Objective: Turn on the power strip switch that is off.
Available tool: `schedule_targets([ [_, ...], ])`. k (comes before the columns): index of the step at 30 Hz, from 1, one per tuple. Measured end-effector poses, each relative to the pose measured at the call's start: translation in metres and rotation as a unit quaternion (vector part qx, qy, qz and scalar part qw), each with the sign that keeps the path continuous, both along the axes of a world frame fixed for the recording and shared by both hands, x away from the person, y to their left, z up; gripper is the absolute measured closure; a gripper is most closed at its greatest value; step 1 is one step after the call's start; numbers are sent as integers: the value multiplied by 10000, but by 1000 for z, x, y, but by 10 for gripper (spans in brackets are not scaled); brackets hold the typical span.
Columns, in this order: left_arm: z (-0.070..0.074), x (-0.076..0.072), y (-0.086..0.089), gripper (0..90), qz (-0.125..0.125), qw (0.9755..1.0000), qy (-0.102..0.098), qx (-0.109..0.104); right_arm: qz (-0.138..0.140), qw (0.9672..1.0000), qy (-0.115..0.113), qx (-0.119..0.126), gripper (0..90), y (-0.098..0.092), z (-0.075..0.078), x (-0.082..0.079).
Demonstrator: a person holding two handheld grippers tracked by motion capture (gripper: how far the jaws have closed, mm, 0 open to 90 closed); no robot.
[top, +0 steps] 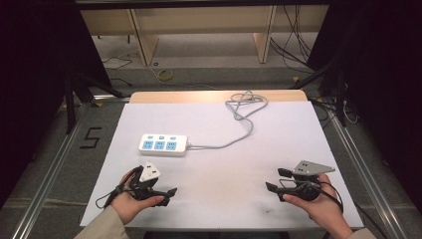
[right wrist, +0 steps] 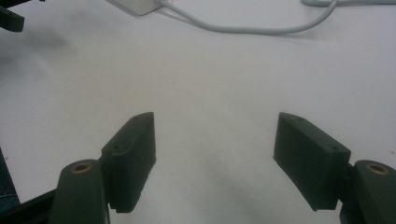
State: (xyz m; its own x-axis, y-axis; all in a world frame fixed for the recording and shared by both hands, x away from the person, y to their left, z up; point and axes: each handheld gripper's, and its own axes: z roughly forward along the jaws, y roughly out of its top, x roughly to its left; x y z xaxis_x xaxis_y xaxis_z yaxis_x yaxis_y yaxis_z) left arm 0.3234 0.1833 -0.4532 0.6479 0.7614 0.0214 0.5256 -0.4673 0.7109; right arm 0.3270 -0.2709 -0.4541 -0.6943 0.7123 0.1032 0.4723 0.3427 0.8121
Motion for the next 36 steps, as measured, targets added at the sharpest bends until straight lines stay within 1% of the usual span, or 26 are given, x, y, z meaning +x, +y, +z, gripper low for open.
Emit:
schedule_targets([
  [1,0,0,1,162,18,10000,-8,15,0,10000,0,0,300,0,0,0],
  [4,1,1,2,171,110,9999,-36,-35,2,10000,-7,-8,300,0,0,0],
  [5,2,1,2,202,132,9999,-41,-75,9,10000,-7,-14,300,1,0,0],
  [7,2,1,3,209,106,9997,-19,-210,8,10000,-5,-14,300,1,0,0],
  [8,3,1,3,232,105,9997,-17,-238,8,10000,-10,-21,300,1,0,0],
  [9,5,0,3,292,111,9995,-76,-276,6,10000,-11,-15,300,1,0,1],
  [10,6,0,3,373,159,9993,-121,-308,3,10000,-12,-13,300,1,0,1],
  [11,8,0,3,529,205,9993,-140,-269,2,10000,-11,-13,300,1,0,1],
  [12,8,1,3,529,220,9993,-178,-260,2,10000,-11,-13,300,1,0,1],
  [13,8,1,3,593,203,9993,-172,-280,4,10000,-11,-24,300,1,0,0],
  [14,8,1,3,705,201,9992,-139,-323,6,10000,-13,-29,301,1,0,1],
  [15,8,1,3,705,201,9991,-129,-338,6,10000,-13,-29,301,1,0,1],
  [16,8,1,3,750,184,9993,-144,-308,6,10000,-15,-31,301,1,0,1],
  [17,9,1,3,849,180,9992,-157,-308,8,10000,-12,-33,301,1,0,0],
  [18,10,1,4,849,177,9992,-177,-306,8,10000,-12,-33,301,1,0,0],
  [19,11,1,4,896,189,9992,-202,-290,10,10000,-10,-35,301,1,0,0],
  [21,12,1,3,896,203,9993,-215,-249,15,10000,-20,-31,301,1,0,0],
  [26,12,1,1,898,190,9995,-153,-186,-22,10000,-28,-19,303,1,1,0],
  [29,13,2,1,899,244,9995,-168,-105,-44,10000,-30,-20,303,1,1,1],
  [33,11,4,3,899,322,9994,-80,-93,-45,10000,-54,-9,305,1,1,0],
  [36,12,6,5,899,374,9992,-90,-86,-41,10000,-67,-14,306,1,1,1],
])
